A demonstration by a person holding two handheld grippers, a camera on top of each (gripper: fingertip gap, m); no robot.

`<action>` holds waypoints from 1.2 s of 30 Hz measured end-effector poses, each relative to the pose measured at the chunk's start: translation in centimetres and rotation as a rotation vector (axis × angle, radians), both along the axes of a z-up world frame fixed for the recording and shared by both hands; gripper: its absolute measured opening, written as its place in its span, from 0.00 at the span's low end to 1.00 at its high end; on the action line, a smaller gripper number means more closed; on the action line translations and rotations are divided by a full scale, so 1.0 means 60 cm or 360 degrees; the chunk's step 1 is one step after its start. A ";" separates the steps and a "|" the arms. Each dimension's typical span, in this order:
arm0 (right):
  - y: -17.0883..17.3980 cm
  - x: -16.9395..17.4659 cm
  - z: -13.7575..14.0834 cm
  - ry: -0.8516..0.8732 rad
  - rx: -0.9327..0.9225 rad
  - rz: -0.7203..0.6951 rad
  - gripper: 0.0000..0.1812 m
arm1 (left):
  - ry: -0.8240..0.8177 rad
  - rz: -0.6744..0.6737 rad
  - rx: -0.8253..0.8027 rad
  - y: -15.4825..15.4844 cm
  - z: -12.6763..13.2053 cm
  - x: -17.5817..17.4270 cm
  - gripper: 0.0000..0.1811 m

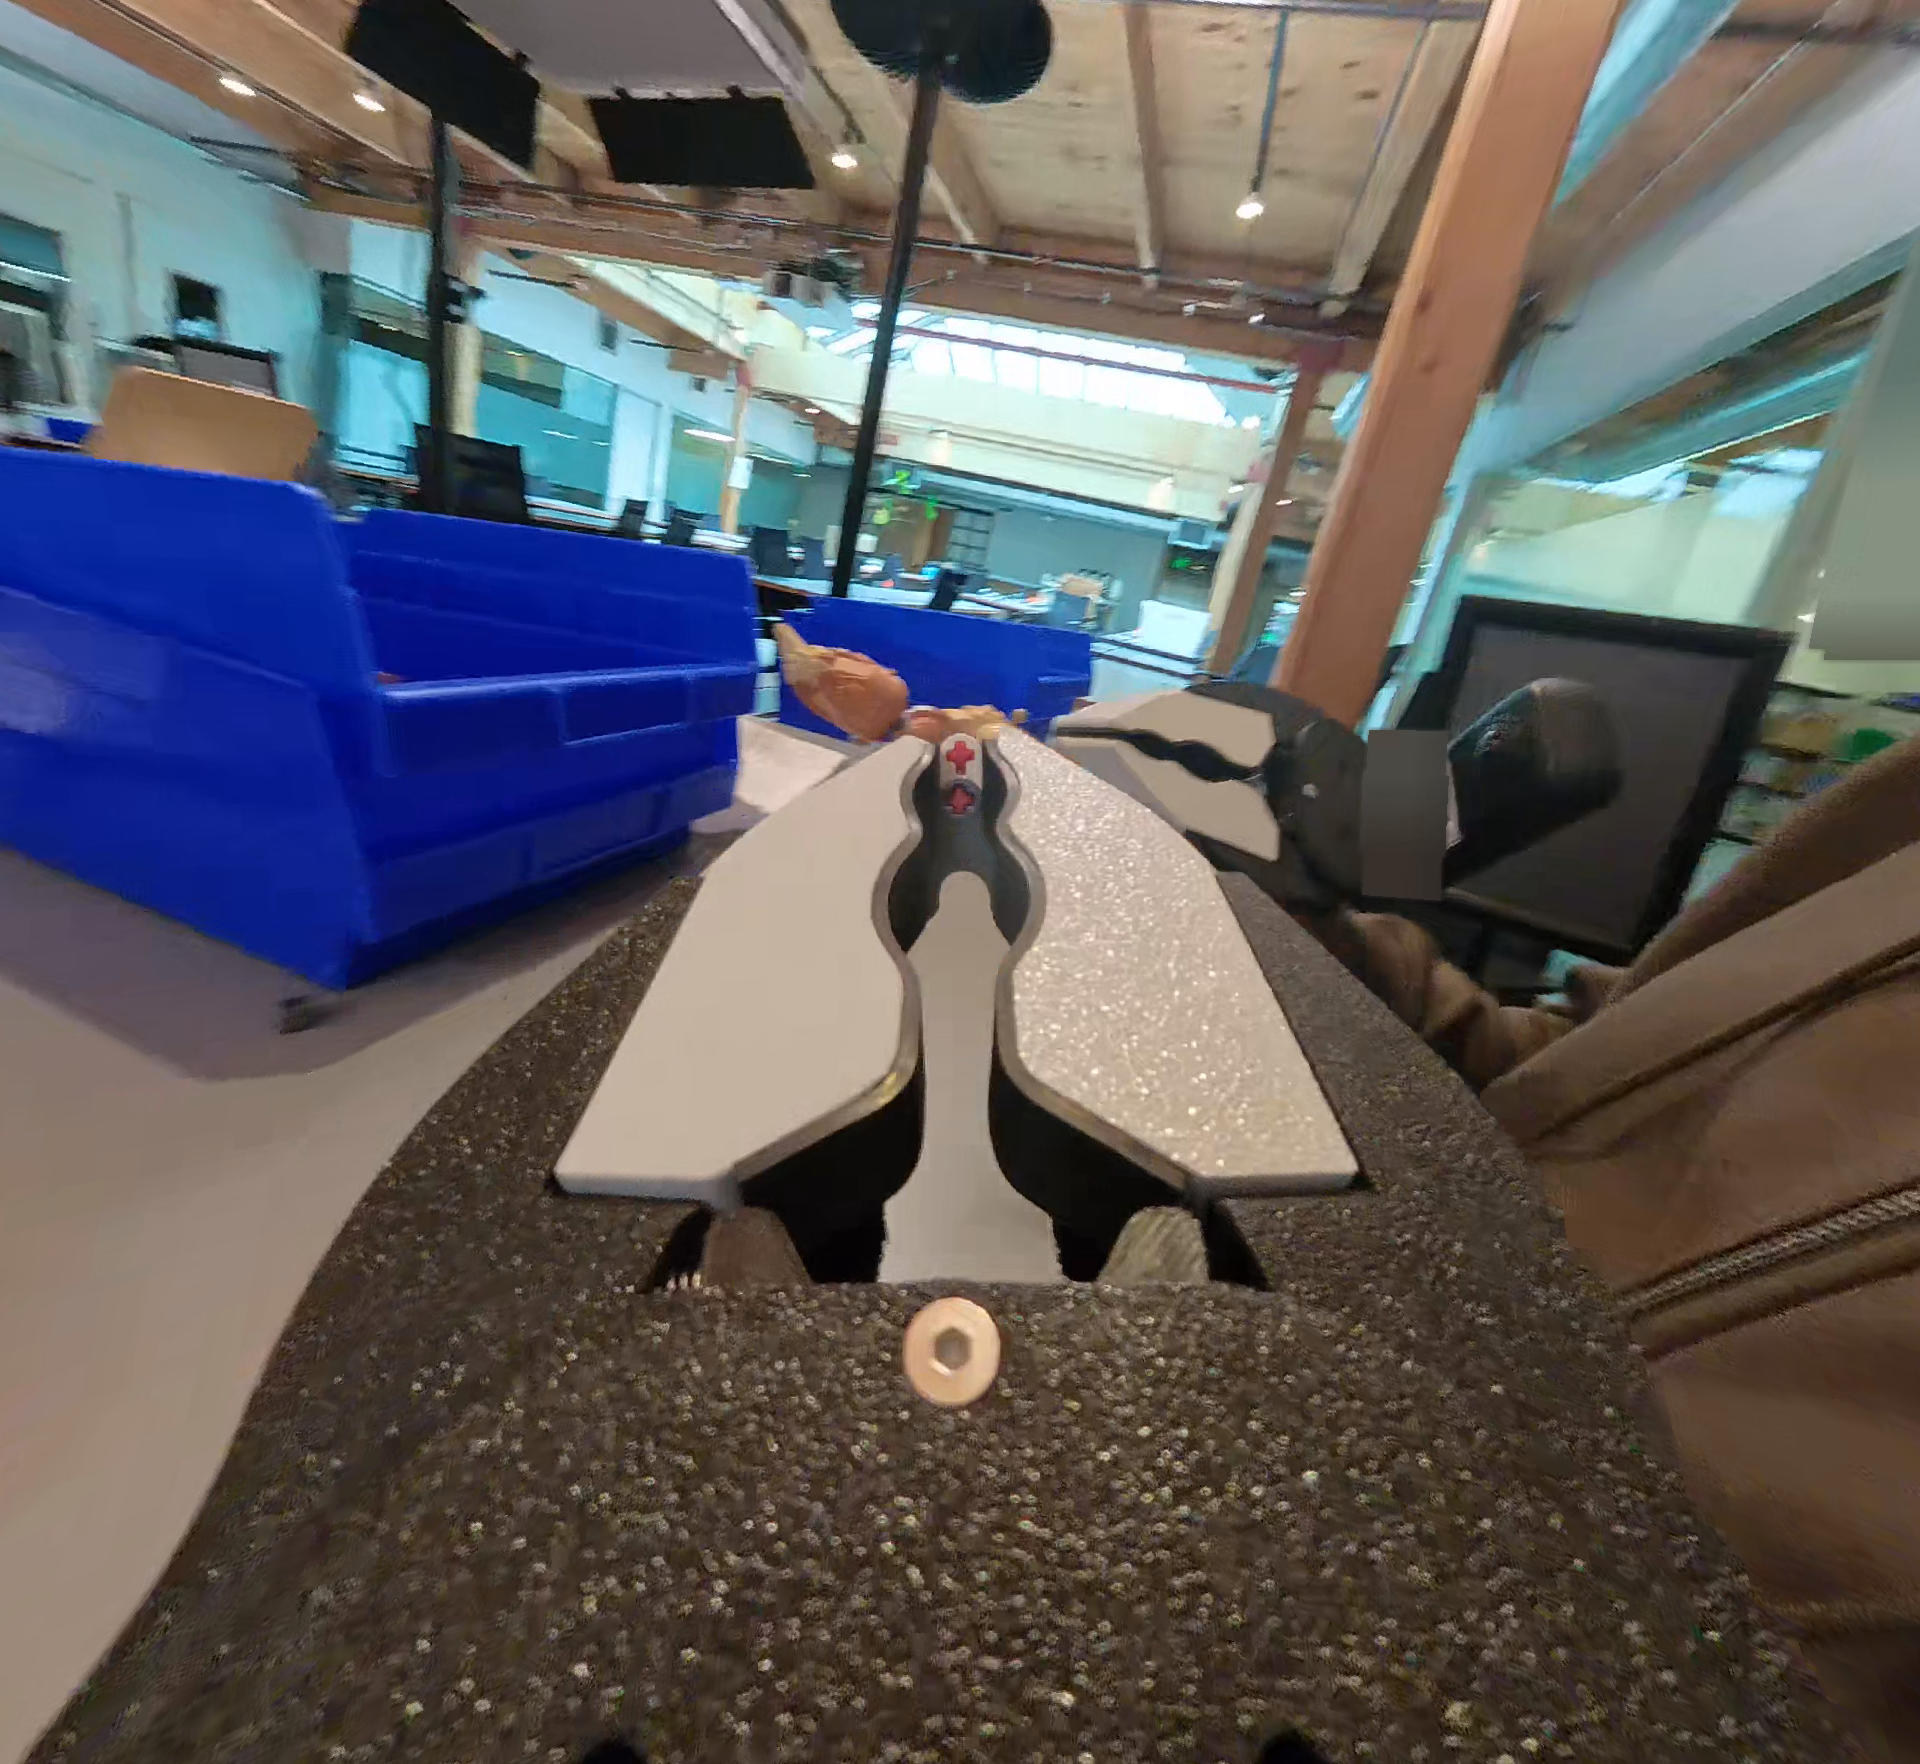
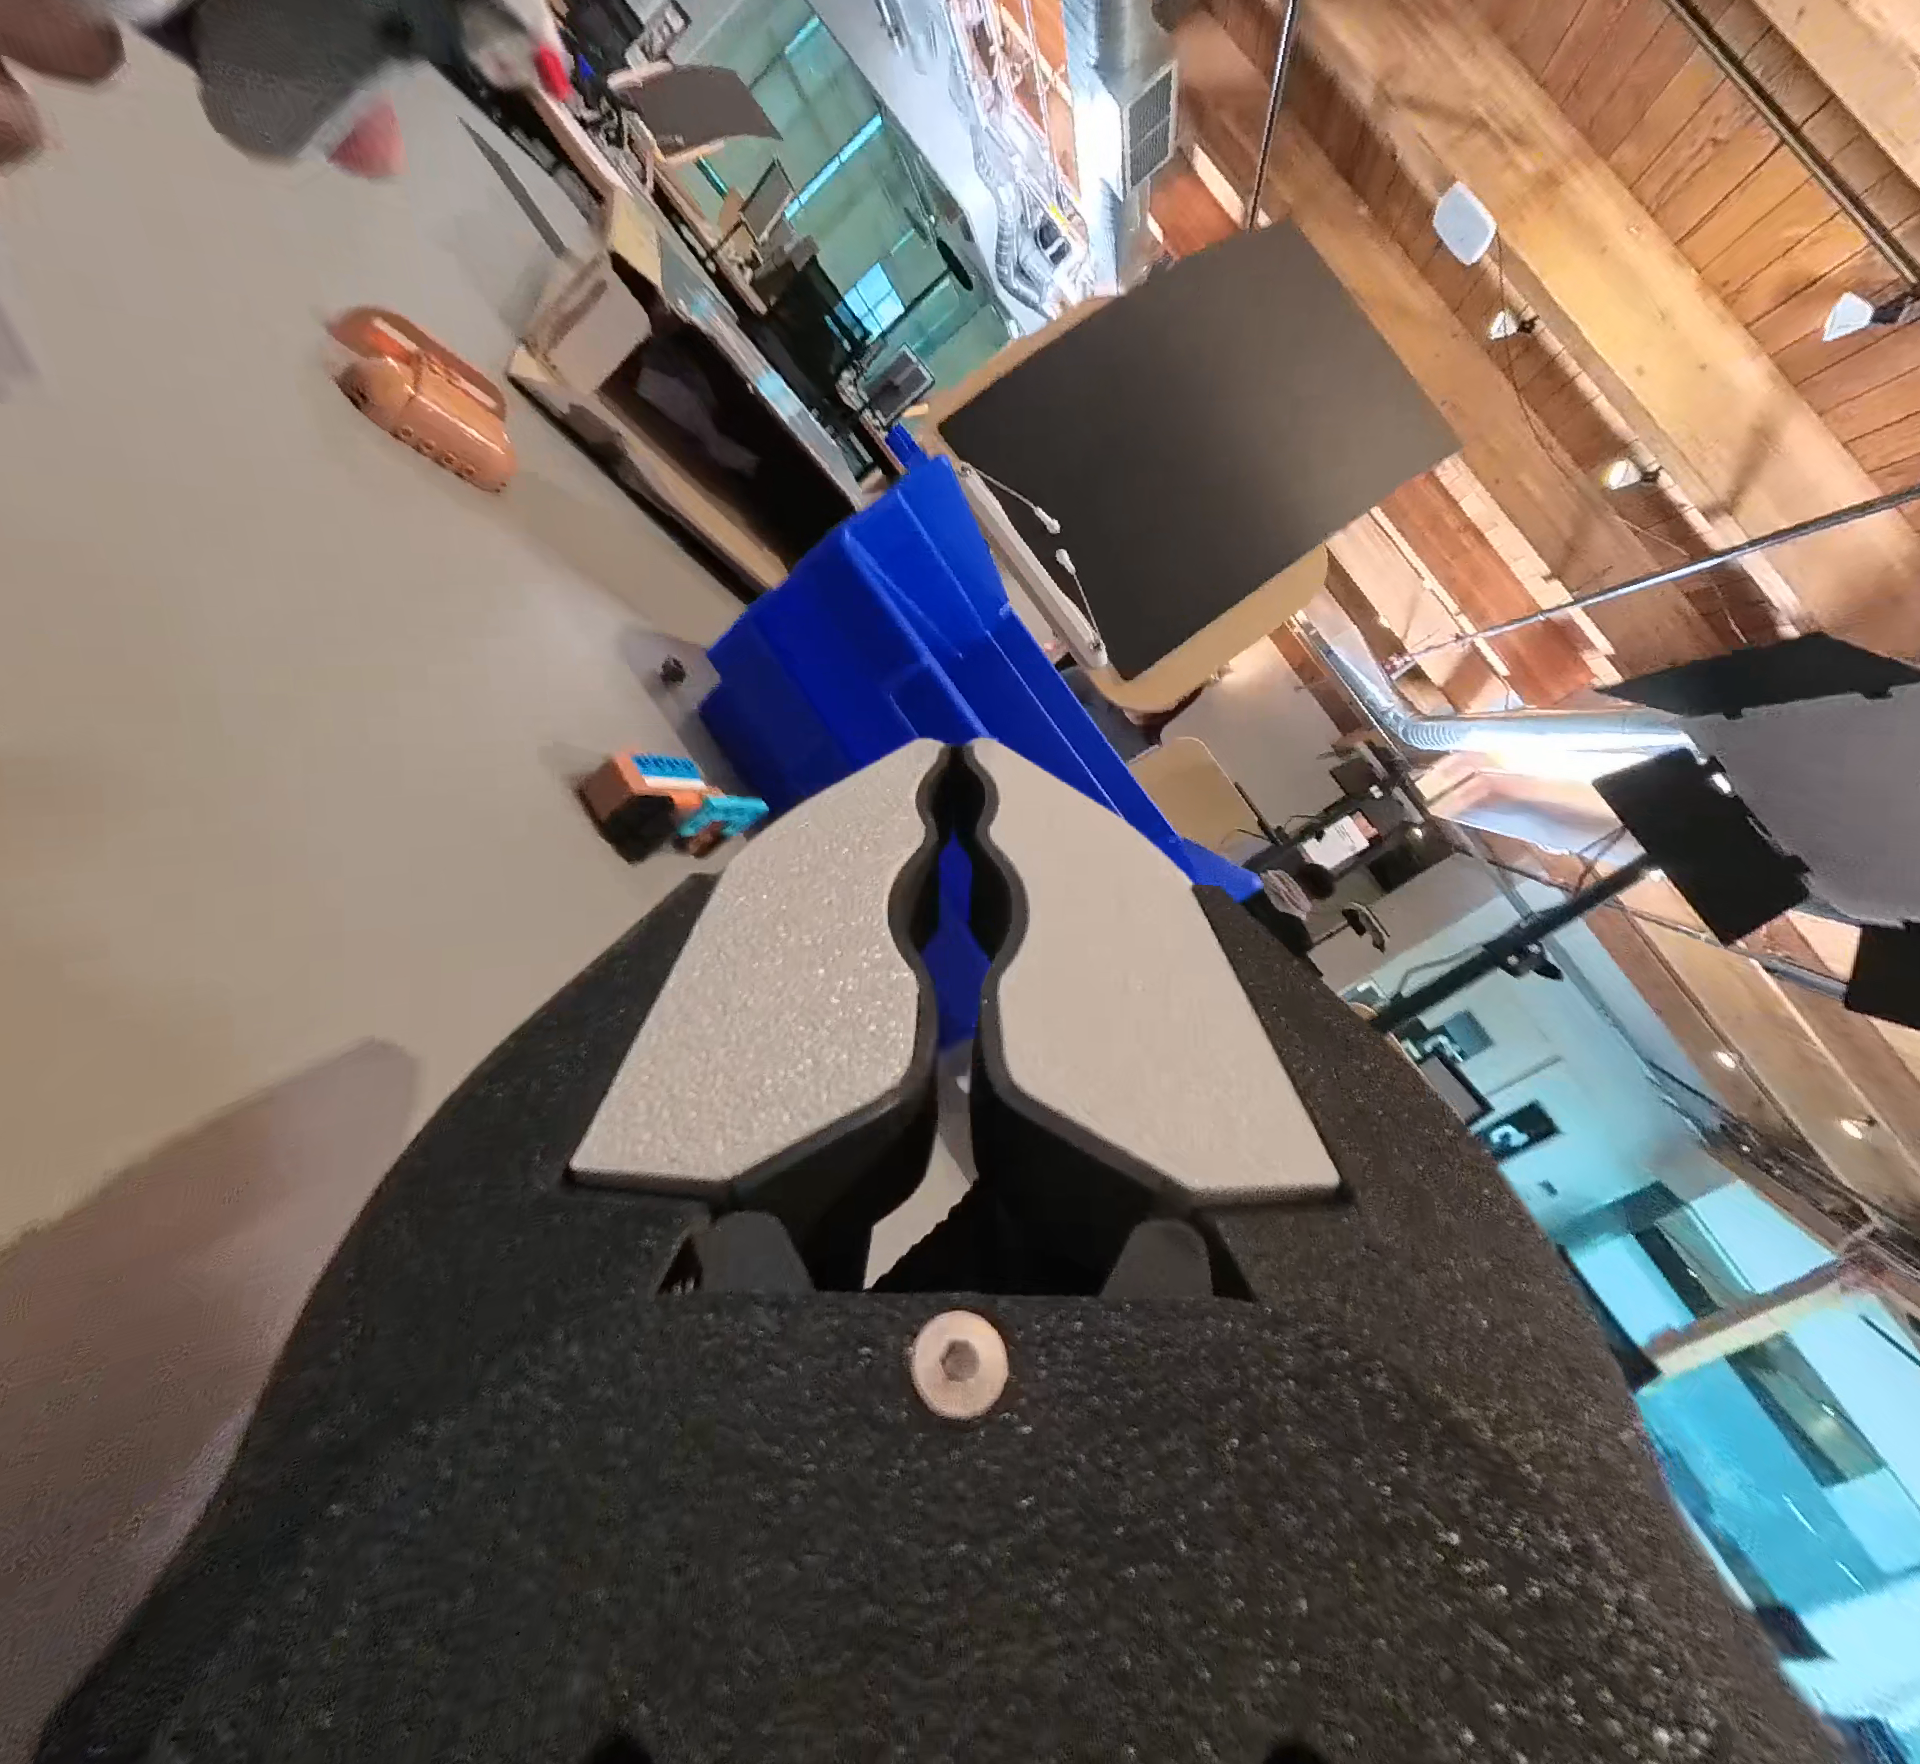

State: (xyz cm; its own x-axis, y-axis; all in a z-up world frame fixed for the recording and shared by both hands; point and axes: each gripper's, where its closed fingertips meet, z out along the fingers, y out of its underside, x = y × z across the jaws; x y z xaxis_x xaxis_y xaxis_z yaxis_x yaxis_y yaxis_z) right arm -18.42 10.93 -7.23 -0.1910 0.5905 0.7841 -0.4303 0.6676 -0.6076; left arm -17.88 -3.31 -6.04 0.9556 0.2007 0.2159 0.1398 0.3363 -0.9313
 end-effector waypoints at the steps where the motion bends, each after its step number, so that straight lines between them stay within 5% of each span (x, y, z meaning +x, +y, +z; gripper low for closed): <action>1: -0.012 0.004 0.000 0.0015 -0.0004 0.0022 0.00 | 0.0001 -0.0055 0.0003 0.012 0.000 0.008 0.04; 13: -0.142 0.041 -0.026 0.0164 0.0254 0.0192 0.07 | 0.0244 -0.0158 -0.0276 0.086 -0.028 0.064 0.04; 36: -0.142 0.034 -0.045 0.0104 0.0335 0.0112 0.03 | 0.0419 0.0059 -0.0601 0.108 -0.061 0.059 0.04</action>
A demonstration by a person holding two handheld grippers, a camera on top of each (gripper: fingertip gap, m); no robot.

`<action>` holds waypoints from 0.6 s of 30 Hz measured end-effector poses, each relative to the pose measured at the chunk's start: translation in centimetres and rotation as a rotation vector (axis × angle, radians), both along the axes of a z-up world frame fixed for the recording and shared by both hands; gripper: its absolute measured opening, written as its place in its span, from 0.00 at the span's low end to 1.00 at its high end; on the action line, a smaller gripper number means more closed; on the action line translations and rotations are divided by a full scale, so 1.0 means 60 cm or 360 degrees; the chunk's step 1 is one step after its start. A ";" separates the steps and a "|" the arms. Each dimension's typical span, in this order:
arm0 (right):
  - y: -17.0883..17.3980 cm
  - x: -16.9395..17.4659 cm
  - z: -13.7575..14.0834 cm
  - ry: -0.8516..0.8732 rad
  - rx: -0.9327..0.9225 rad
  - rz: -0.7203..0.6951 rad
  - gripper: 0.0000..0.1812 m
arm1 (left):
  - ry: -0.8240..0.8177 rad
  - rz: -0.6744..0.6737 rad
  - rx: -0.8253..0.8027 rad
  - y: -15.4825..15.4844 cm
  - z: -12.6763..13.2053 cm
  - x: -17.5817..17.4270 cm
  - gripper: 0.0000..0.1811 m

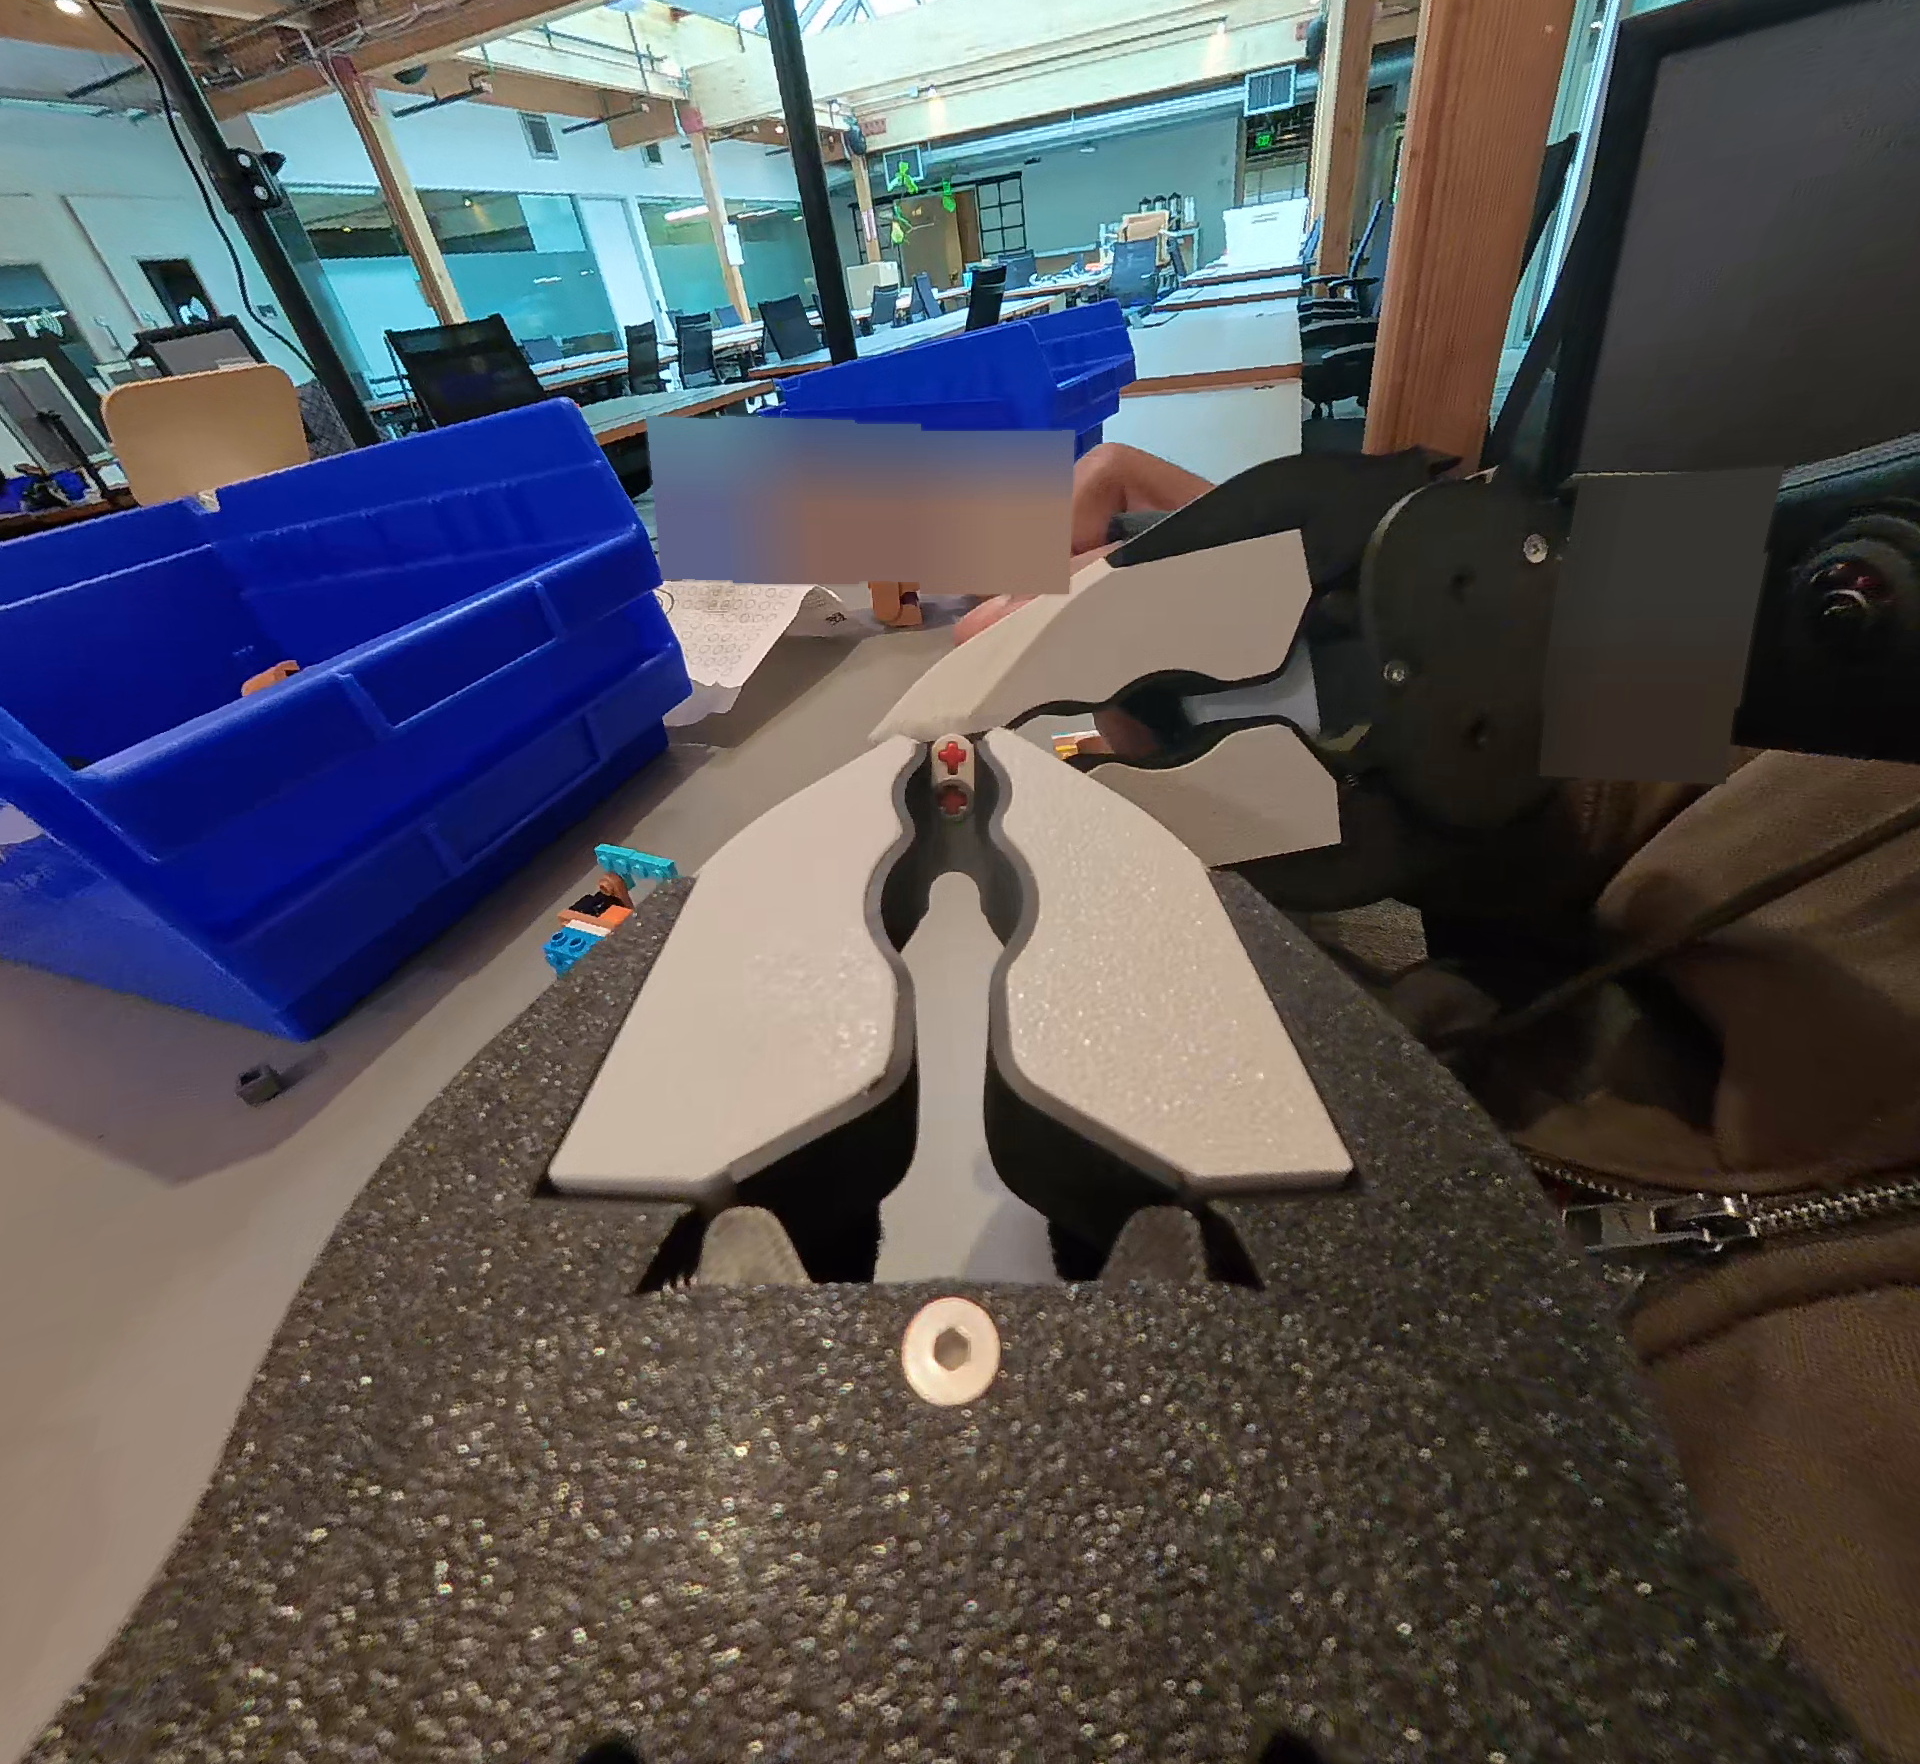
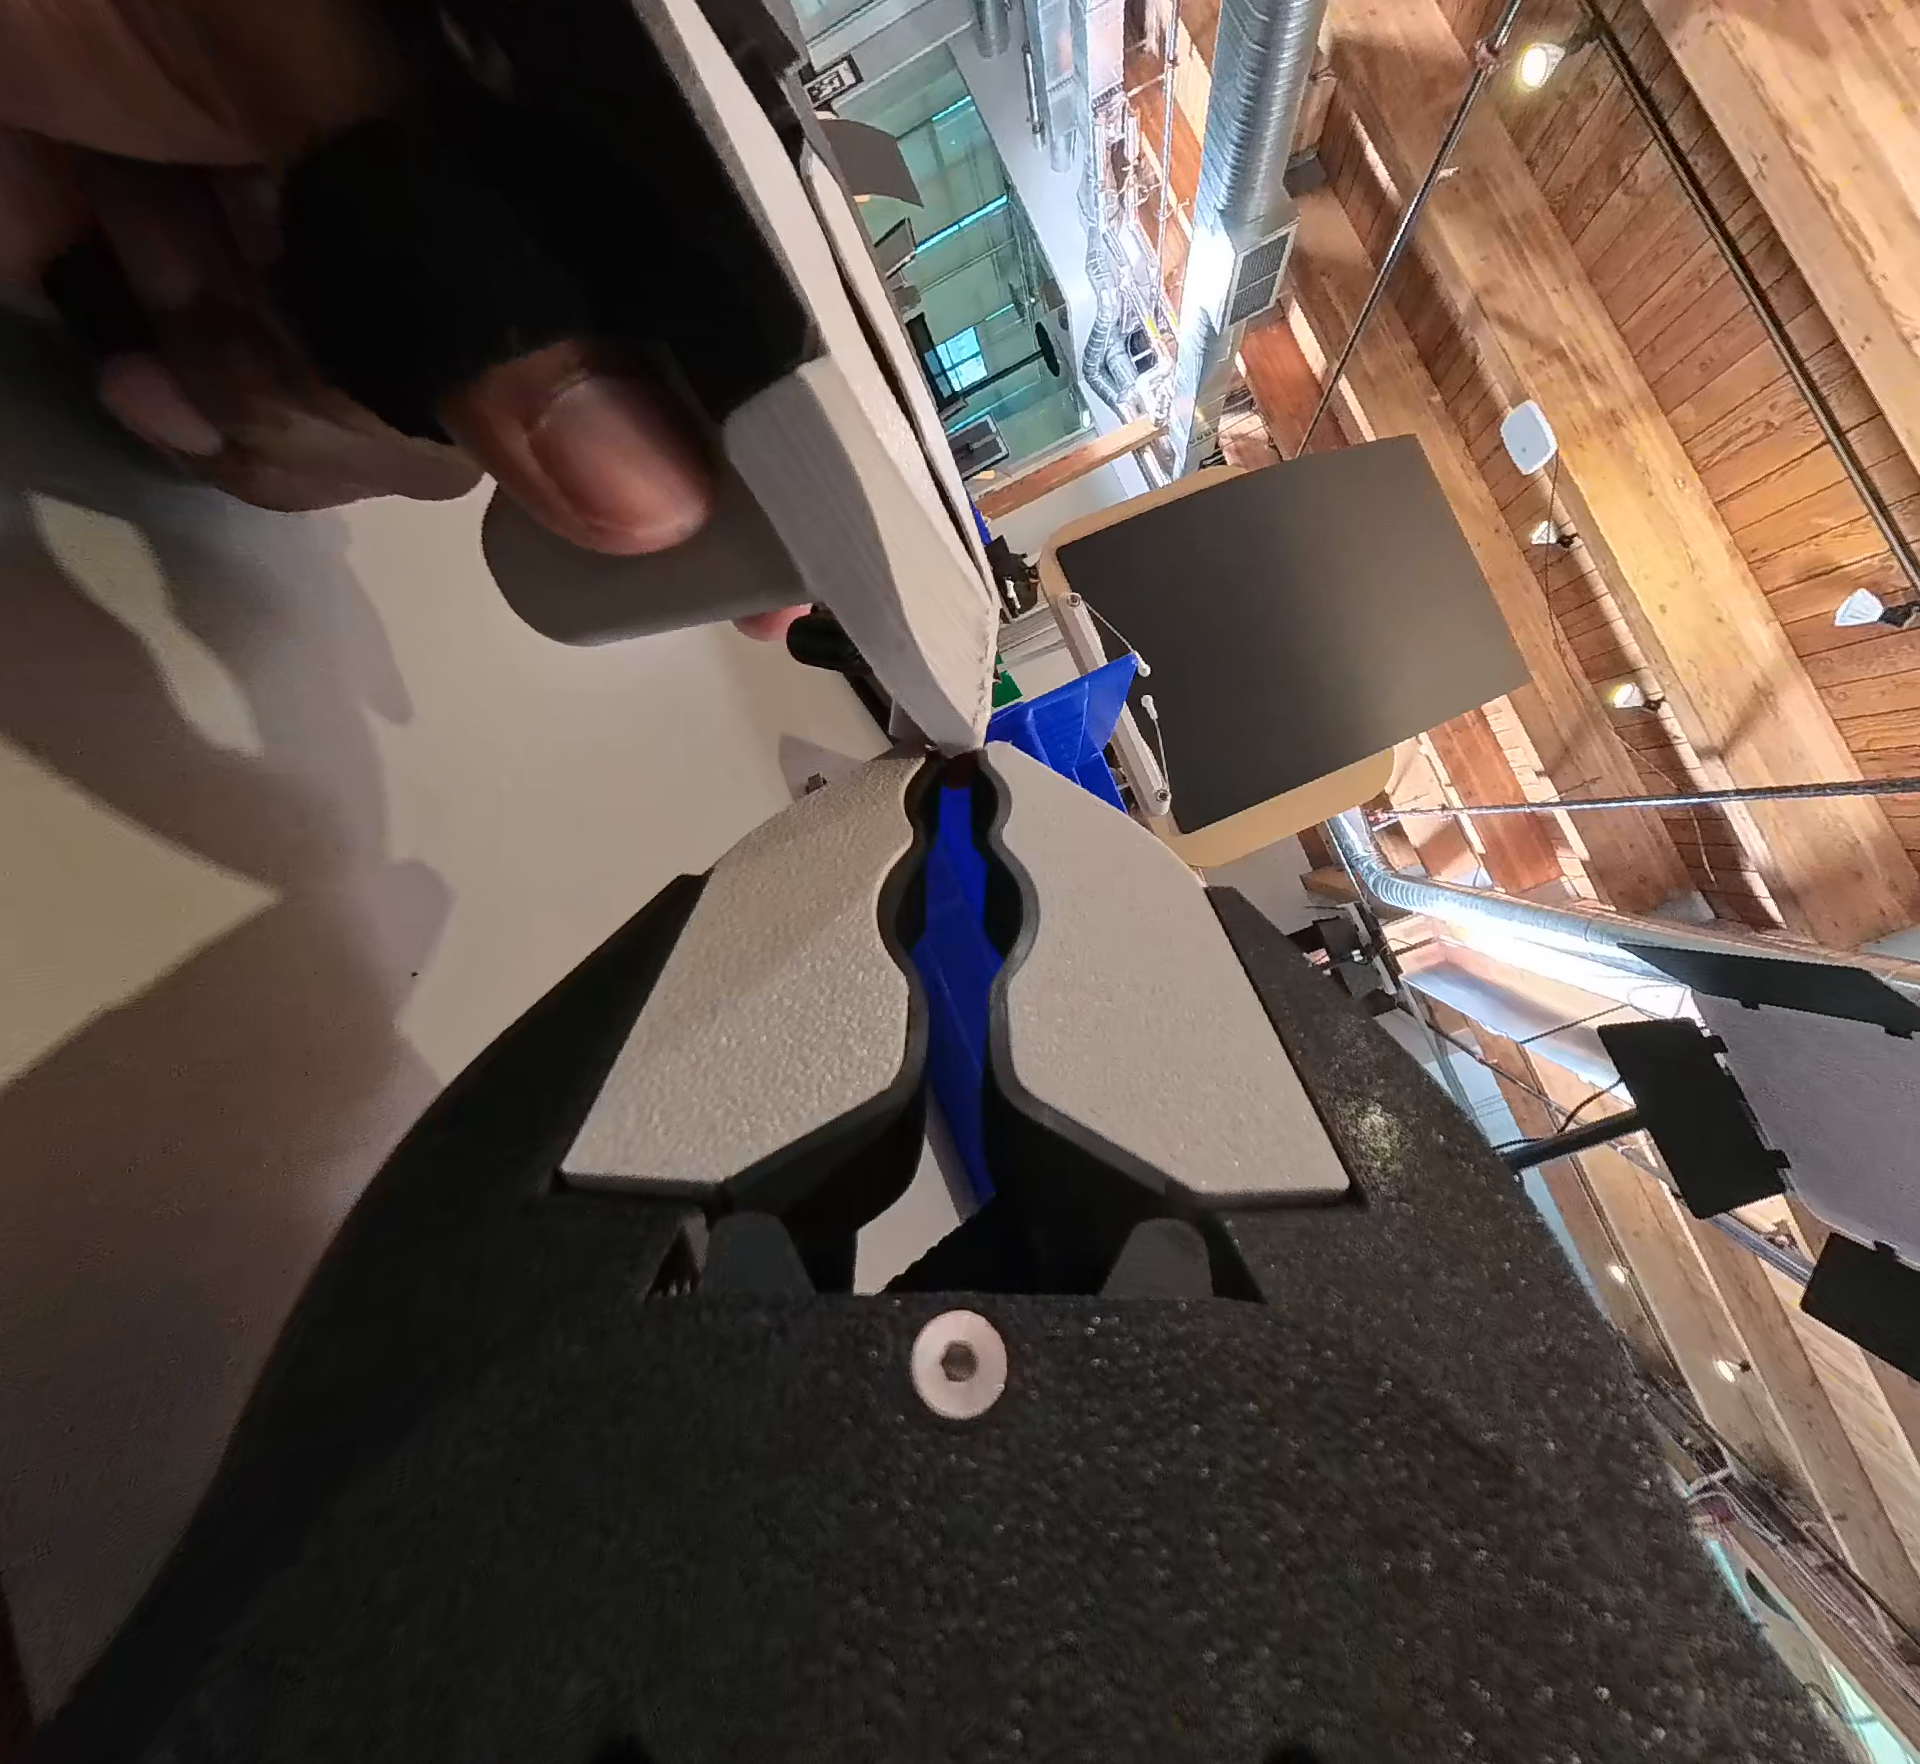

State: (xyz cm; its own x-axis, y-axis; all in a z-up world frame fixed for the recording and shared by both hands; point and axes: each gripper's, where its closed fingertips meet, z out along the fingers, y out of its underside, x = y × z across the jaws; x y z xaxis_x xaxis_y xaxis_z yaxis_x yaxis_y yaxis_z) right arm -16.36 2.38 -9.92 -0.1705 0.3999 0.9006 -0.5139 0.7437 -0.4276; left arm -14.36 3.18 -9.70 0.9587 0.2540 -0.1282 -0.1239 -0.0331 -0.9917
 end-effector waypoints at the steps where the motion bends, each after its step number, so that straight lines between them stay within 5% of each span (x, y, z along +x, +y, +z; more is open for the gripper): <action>1: 0.000 0.000 0.000 0.0001 0.0000 -0.0002 0.03 | -0.0001 0.0000 -0.0001 0.000 0.000 0.000 0.04; 18: 0.009 -0.006 -0.002 0.0034 -0.0002 -0.0090 0.07 | 0.0216 0.0054 -0.0099 0.011 -0.006 0.014 0.04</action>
